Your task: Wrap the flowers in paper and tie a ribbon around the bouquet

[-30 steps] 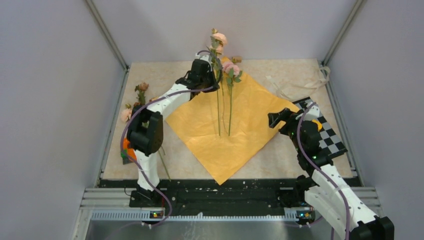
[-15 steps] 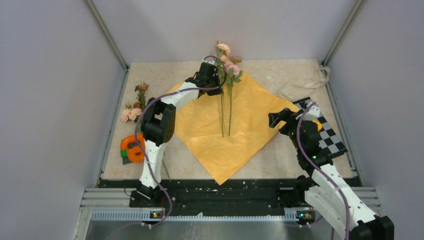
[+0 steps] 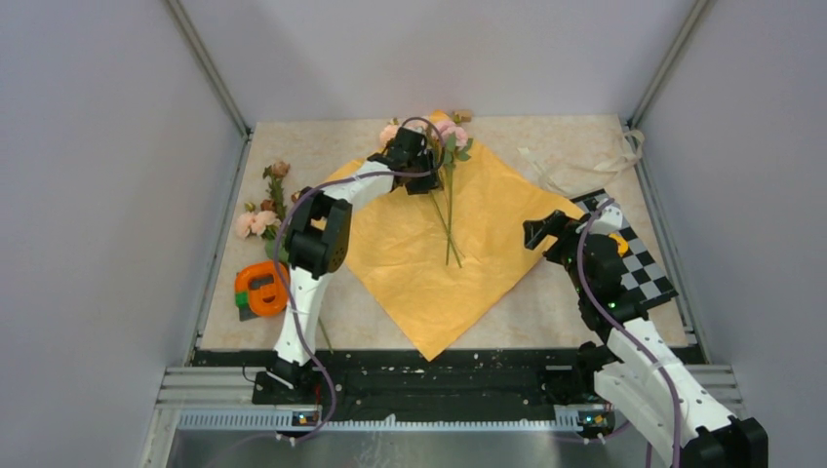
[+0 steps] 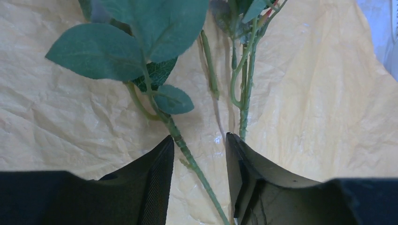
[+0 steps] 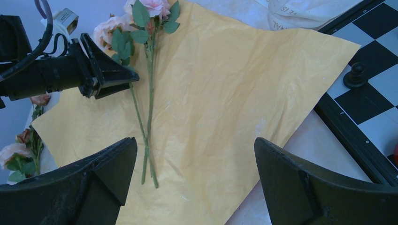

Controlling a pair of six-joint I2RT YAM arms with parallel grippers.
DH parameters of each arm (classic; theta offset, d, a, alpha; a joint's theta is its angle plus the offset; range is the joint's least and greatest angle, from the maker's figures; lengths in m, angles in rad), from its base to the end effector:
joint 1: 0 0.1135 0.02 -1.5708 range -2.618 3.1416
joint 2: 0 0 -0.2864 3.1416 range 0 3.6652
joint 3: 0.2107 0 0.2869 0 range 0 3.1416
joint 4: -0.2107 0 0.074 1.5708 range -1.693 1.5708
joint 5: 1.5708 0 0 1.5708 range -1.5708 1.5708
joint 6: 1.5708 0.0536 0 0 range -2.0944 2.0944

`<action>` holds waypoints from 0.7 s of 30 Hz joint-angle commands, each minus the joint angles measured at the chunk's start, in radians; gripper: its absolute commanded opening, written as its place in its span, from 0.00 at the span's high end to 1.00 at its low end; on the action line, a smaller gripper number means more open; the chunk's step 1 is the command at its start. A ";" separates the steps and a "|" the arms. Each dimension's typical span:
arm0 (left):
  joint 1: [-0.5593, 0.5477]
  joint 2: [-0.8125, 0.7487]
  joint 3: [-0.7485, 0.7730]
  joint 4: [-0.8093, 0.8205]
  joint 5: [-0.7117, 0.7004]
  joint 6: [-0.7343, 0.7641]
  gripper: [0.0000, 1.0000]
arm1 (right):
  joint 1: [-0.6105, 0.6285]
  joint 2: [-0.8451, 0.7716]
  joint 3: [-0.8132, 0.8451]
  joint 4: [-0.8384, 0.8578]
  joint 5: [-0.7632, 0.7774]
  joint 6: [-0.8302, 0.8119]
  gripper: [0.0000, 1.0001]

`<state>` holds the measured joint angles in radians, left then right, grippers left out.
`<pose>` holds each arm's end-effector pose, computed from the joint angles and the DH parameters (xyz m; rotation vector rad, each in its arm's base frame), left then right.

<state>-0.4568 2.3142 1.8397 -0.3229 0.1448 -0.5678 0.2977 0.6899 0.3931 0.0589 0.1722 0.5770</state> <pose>0.5167 -0.2626 0.1586 -0.0639 2.4584 -0.6461 0.2017 0.0523 0.2412 0.3768 1.7905 0.4654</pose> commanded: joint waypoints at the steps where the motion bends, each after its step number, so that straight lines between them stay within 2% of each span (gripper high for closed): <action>1: 0.005 -0.057 0.066 -0.027 0.039 0.035 0.48 | -0.007 -0.005 0.020 0.014 0.004 -0.004 0.01; 4: 0.004 -0.138 0.031 -0.044 0.069 0.064 0.29 | -0.008 -0.016 0.021 0.007 -0.003 -0.002 0.01; 5: 0.005 -0.180 0.001 -0.040 0.080 0.071 0.13 | -0.008 -0.022 0.021 0.006 -0.003 -0.001 0.01; 6: 0.004 -0.239 -0.032 -0.038 0.089 0.079 0.02 | -0.007 -0.030 0.020 0.006 -0.005 0.001 0.01; 8: 0.003 -0.343 -0.111 -0.042 0.067 0.086 0.01 | -0.008 -0.046 0.018 0.005 -0.011 0.003 0.01; 11: 0.004 -0.520 -0.250 -0.095 -0.043 0.095 0.01 | -0.008 -0.061 0.015 0.006 -0.022 0.010 0.01; 17: 0.016 -0.886 -0.564 -0.246 -0.434 -0.005 0.01 | -0.008 -0.067 0.010 0.022 -0.047 0.013 0.01; 19: 0.056 -1.007 -0.675 -0.272 -0.515 -0.034 0.01 | -0.007 -0.067 0.010 0.022 -0.041 0.012 0.01; 21: 0.129 -1.088 -0.779 -0.268 -0.506 -0.057 0.01 | -0.007 -0.066 0.008 0.027 -0.046 0.014 0.01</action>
<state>-0.4263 1.3373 1.2381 -0.4915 -0.1864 -0.5545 0.2977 0.6338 0.3927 0.0582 0.1379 0.5869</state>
